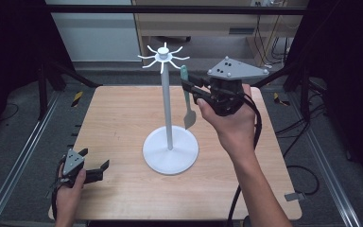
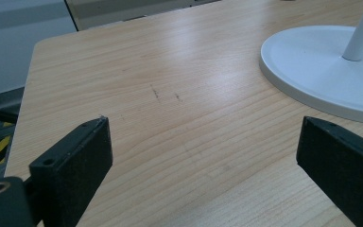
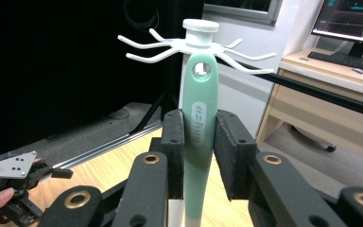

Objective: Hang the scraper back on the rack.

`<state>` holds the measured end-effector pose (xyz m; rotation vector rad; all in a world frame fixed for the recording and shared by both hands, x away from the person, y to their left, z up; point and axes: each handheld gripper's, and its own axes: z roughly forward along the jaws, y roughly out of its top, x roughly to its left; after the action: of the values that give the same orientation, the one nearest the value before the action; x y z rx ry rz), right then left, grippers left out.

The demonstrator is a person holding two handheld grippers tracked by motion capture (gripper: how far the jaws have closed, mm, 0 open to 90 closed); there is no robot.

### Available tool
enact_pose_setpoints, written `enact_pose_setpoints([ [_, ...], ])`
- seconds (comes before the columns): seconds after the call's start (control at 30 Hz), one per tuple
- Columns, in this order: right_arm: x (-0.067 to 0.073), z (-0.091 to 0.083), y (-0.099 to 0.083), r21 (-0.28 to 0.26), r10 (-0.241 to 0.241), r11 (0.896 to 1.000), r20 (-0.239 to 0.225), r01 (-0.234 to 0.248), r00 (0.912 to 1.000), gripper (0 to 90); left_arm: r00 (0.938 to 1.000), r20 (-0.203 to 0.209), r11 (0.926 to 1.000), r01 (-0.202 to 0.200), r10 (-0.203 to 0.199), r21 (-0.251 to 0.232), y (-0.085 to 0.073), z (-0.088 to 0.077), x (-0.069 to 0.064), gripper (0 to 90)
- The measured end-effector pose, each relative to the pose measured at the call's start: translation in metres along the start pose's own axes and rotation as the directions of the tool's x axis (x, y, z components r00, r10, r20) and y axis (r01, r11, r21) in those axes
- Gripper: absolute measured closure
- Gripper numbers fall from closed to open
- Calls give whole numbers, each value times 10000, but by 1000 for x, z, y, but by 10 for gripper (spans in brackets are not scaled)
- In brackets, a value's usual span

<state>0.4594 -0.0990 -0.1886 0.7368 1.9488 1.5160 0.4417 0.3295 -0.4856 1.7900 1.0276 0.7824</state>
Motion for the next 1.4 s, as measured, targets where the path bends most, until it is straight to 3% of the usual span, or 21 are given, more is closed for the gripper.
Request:
enact_pose_setpoints([
  [0.43, 0, 12, 2, 520, -17, 9986, 14, 17, 10000, 743, 10000, 2, 10000, 38, -38, -35, 0, 0, 1, 38],
  [0.87, 0, 21, 1, 466, 110, 9989, -115, -105, 9999, 742, 10000, 48, 10000, -11, 11, 5, 0, 1, -1, 39],
  [1.13, 0, 13, -3, 419, 69, 9991, -271, -57, 9996, 715, 10000, 29, 10000, 9, -9, -16, 0, 0, 0, 38],
  [1.4, -8, -9, -24, 489, 227, 9985, 154, -235, 9996, 717, 10000, 3, 10000, 11, -11, -16, 0, 1, 0, 38],
])
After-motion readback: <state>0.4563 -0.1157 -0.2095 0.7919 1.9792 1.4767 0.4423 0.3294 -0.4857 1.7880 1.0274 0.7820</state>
